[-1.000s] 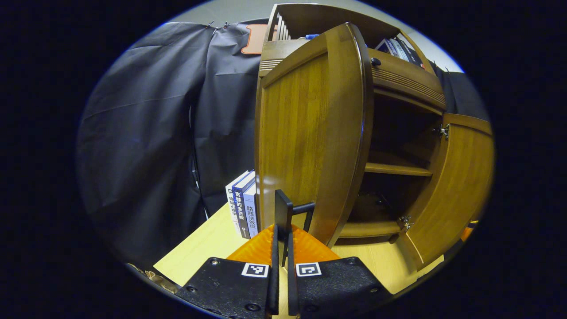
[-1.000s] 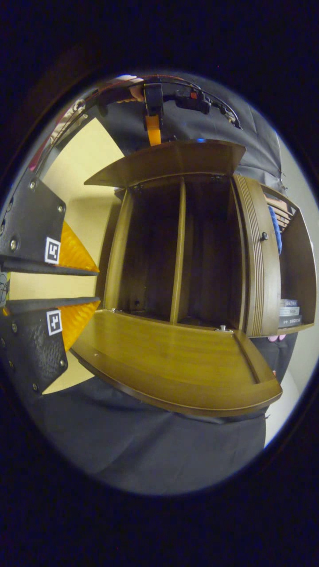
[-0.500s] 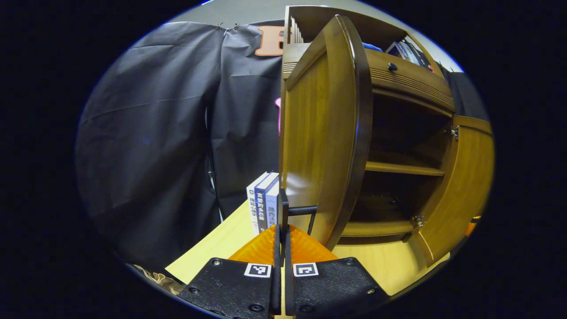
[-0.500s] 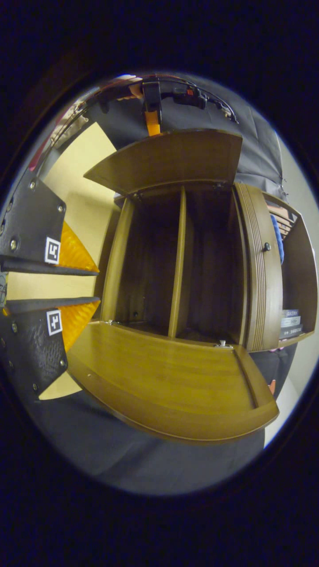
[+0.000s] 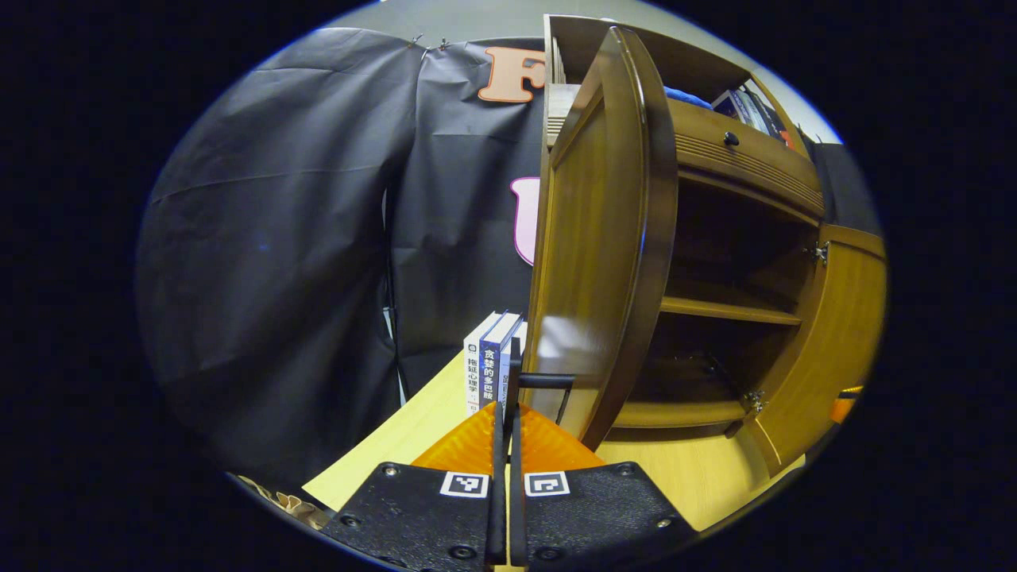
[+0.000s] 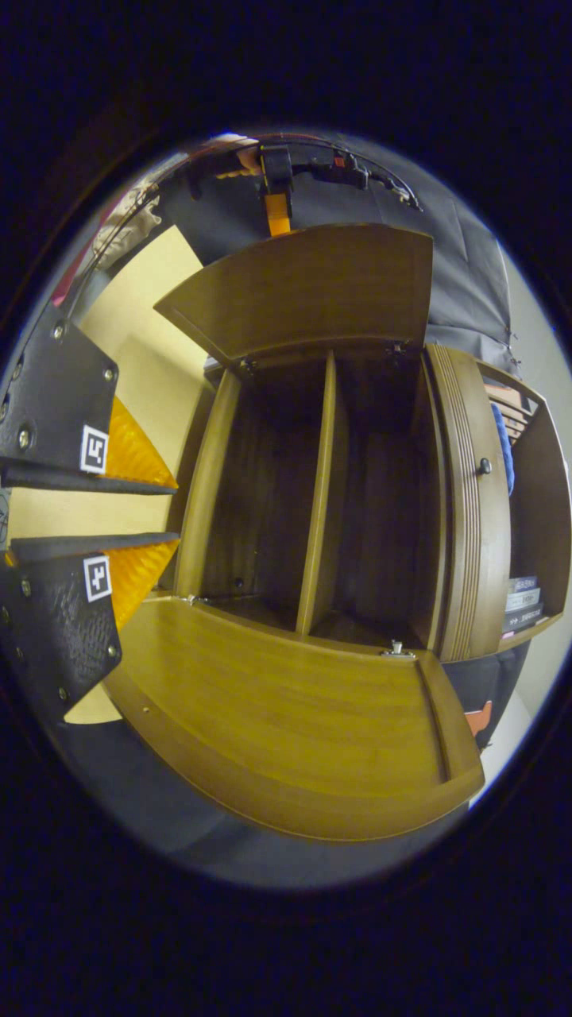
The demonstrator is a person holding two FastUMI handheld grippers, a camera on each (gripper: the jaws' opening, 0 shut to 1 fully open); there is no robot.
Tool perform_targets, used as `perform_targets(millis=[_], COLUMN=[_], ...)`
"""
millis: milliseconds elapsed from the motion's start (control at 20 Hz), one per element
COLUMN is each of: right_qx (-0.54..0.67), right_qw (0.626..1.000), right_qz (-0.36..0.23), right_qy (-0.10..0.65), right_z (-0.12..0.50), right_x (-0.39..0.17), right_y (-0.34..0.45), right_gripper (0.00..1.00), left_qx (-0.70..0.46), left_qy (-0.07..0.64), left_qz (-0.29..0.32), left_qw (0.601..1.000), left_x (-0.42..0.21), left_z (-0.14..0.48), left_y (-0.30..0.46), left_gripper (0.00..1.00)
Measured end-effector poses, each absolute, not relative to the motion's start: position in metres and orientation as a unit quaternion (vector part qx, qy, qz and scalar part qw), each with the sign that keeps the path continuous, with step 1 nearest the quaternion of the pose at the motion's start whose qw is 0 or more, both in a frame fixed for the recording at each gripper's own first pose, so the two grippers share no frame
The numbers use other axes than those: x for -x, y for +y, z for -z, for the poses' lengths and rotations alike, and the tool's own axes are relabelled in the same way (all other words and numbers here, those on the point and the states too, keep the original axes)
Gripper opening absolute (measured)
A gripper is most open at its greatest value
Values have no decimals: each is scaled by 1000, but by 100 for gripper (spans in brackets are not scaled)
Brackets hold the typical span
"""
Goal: Open the right door of the double-door shoe cabinet with the right hand, and open the left door with the left hand.
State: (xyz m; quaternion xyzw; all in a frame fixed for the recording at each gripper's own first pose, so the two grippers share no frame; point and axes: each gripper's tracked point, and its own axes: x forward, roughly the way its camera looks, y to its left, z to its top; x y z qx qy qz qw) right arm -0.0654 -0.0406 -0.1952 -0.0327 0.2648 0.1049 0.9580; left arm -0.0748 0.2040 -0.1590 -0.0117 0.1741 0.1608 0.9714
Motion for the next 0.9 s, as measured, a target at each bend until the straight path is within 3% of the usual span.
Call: perform_targets(millis=[450,500,650,900], right_qx=[35,36,37,35], right_qw=[952,952,950,948], right_qz=[-143,-147,-155,-168], right_qy=[267,268,268,268], right_z=[202,203,204,207], right_x=[55,54,51,44], right_y=[-1,3,11,25], right_gripper=[24,24,23,24], left_qx=[-39,-44,-38,-52], left_qy=[202,197,201,218], left_qz=[-122,-121,-133,-168], left_qw=[971,972,970,960], left_x=[81,80,90,112], left_z=[164,163,164,168], left_y=[213,218,227,252], left_gripper=[4,0,4,1])
